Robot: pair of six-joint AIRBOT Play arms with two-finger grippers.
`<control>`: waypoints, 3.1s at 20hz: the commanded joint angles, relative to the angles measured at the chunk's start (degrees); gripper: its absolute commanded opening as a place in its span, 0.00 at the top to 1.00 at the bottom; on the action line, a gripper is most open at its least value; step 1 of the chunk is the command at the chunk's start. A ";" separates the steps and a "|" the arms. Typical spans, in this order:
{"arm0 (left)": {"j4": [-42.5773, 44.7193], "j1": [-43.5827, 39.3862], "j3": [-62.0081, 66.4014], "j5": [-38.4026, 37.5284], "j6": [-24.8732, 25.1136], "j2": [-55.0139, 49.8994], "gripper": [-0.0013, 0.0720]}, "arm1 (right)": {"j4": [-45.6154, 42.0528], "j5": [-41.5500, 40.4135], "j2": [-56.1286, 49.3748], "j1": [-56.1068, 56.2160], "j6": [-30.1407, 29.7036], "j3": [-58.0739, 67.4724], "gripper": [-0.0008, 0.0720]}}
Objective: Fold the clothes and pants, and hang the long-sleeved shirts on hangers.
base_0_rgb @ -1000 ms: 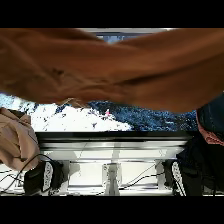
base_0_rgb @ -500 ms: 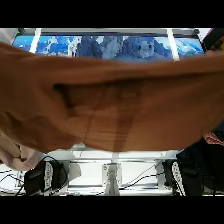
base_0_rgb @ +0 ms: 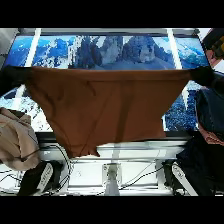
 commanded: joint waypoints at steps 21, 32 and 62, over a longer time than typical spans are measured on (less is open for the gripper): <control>13.62 -7.87 3.58 17.73 -0.68 -28.76 0.97 | 3.43 -1.66 -34.84 5.27 -2.23 10.45 0.97; 34.51 -7.91 3.48 -0.31 -1.99 -27.63 0.97 | -8.79 9.60 -34.91 5.27 -8.76 10.45 0.97; 43.98 0.83 -2.99 -24.22 4.07 -13.60 0.11 | -17.51 16.70 -30.25 -11.28 -13.11 9.18 0.52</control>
